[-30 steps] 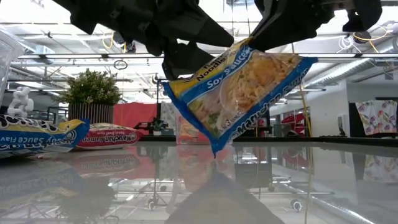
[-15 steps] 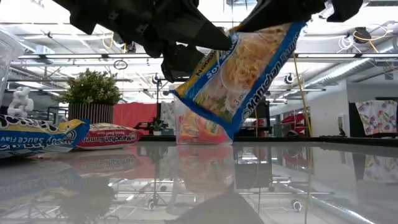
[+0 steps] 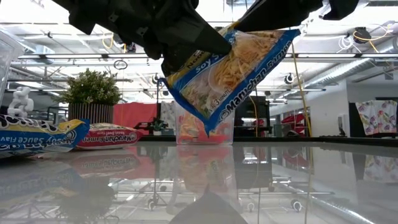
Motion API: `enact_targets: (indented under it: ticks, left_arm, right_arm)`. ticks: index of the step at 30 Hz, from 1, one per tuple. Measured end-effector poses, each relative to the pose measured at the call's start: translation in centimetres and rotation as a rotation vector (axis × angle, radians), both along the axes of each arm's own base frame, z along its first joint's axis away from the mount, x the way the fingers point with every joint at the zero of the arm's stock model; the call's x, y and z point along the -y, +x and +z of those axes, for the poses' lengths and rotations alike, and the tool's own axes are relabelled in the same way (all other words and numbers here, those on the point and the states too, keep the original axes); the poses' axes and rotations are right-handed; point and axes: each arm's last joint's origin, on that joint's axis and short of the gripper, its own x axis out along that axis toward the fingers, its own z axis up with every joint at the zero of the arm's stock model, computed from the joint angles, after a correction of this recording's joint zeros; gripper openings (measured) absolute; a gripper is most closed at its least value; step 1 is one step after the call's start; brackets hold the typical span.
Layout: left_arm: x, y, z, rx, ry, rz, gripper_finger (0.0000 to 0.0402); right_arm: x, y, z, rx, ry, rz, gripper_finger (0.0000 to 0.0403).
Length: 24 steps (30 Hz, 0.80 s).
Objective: Sort Maruchan noodles
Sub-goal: Put the right blue noodle pack into the bottom right transparent bin
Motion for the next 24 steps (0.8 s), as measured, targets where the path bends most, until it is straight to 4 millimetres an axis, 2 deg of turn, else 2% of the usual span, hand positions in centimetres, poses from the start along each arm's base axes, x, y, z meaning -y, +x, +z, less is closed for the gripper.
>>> enact_targets:
  ticks: [24]
  left_arm:
    - [0.11,0.09,0.25,0.020,-0.049,0.010,0.0271]
  right_arm:
    - [0.43,0.20,0.00,0.008,0.039,-0.035,0.0004]
